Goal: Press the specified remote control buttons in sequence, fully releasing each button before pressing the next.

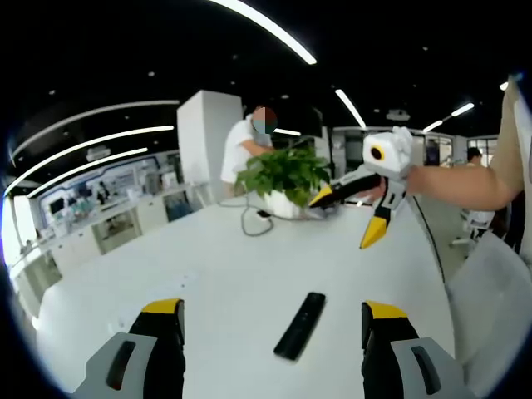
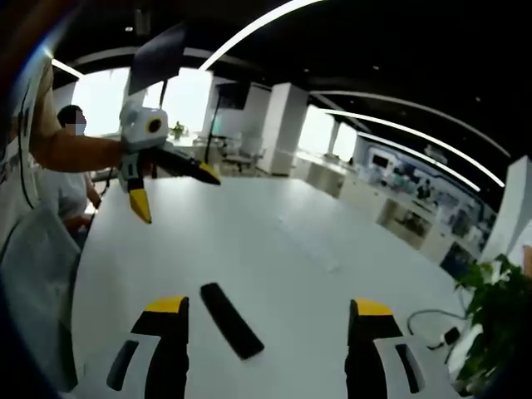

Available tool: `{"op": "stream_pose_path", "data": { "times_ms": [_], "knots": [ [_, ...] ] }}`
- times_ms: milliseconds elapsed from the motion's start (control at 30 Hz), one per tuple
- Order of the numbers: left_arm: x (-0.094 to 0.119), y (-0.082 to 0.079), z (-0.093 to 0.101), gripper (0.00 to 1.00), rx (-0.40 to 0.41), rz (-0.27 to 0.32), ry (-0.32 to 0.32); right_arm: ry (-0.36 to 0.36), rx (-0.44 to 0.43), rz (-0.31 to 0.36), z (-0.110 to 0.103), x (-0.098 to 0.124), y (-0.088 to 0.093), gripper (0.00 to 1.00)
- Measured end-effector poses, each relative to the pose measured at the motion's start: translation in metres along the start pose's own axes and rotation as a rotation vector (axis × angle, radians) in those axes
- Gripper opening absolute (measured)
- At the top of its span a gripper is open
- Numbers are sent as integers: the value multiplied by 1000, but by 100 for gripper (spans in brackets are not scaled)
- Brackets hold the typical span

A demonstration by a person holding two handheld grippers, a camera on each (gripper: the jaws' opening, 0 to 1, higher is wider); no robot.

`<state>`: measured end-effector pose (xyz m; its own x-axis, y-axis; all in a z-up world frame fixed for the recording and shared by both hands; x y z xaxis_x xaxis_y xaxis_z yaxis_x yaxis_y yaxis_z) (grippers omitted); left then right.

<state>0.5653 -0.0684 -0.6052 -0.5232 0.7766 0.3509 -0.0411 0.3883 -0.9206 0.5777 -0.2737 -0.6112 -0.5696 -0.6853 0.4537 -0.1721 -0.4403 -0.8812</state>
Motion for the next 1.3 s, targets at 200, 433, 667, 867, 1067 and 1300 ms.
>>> {"op": "stream_pose_path", "data": {
  "times_ms": [200, 433, 667, 867, 1067, 1300],
  "knots": [
    [-7, 6, -2, 90, 3, -16, 2, -3, 0, -19, 3, -7, 7, 76],
    [-16, 11, -3, 90, 11, -23, 10, -10, 12, -51, 3, -13, 14, 75],
    [-24, 14, -5, 90, 16, -25, 16, -17, 22, -85, 6, -19, 24, 75],
    [-31, 19, -4, 90, 23, -33, 25, -28, 24, -104, 10, -26, 31, 74],
    [-38, 23, 1, 90, 28, -42, 33, -42, 37, -127, 7, -33, 37, 74],
    [-45, 32, 0, 90, 38, -54, 45, -65, 41, -159, 2, -41, 45, 72]
  ]
}}
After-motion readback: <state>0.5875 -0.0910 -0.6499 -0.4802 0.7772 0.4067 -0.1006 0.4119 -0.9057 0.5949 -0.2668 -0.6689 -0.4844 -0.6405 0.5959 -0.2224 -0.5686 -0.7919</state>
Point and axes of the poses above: the point that each gripper's makers call its tool centre point, and the gripper's own axes: x roughly backward along the fingers, z roughly to its right, y roughly out of its underside, the point moved 3 cm from there along x, roughly backward along the fingers, and after that the axes turned 5 degrees about -x, right-handed, at the moved point
